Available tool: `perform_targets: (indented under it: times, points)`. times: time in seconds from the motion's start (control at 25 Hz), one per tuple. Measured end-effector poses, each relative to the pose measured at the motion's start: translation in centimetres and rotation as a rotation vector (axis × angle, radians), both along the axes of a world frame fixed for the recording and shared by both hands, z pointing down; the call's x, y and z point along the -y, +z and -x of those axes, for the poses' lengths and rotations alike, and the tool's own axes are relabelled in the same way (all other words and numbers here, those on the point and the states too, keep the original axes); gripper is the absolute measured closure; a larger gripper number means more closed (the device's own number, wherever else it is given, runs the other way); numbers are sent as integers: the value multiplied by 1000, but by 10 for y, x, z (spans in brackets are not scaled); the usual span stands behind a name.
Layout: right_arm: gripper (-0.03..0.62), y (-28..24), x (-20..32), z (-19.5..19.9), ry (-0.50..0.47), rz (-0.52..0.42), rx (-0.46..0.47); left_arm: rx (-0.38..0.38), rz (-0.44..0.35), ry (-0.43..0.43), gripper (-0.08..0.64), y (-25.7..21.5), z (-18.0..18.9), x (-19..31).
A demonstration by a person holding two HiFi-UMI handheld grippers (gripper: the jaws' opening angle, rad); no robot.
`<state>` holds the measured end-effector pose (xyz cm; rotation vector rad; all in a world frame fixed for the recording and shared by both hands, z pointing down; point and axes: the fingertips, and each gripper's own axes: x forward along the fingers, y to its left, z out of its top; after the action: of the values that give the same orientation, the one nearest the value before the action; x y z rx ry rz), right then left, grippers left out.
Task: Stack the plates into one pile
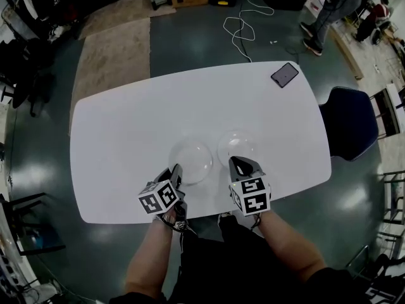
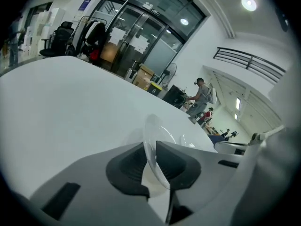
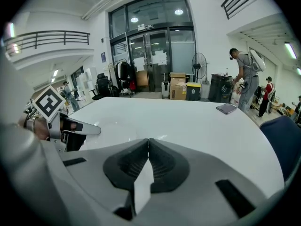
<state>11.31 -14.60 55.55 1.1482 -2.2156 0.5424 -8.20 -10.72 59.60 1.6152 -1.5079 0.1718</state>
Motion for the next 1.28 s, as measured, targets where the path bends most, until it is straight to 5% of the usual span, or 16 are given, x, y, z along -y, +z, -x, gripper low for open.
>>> perform_targets:
  times: [0.6,1.04,1.28]
  points:
    - [574,7,-5,1,-6,16,4,242,1,97,437,0,0,2]
    - [574,11,-9,4,-16,31,6,355,51,111,403,15,6,-4]
    - [574,10,-7,5,-20,29,8,353,58,99,403,19,7,-6]
